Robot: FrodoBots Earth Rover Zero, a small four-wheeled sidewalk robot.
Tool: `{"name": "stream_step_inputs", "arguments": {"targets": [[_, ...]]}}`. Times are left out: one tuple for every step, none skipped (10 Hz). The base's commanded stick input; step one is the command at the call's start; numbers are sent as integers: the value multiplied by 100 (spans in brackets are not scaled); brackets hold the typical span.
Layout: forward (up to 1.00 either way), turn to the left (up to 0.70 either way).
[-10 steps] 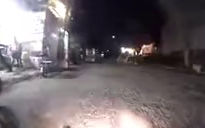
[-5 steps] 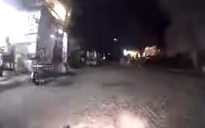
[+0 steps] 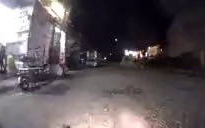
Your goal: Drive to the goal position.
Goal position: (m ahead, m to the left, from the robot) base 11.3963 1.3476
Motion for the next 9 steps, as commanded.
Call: {"name": "stream_step_inputs", "arguments": {"targets": [[100, 0], [100, 0], [100, 0], [100, 0], [100, 0], [100, 0], [100, 0], [100, 0], [100, 0]]}}
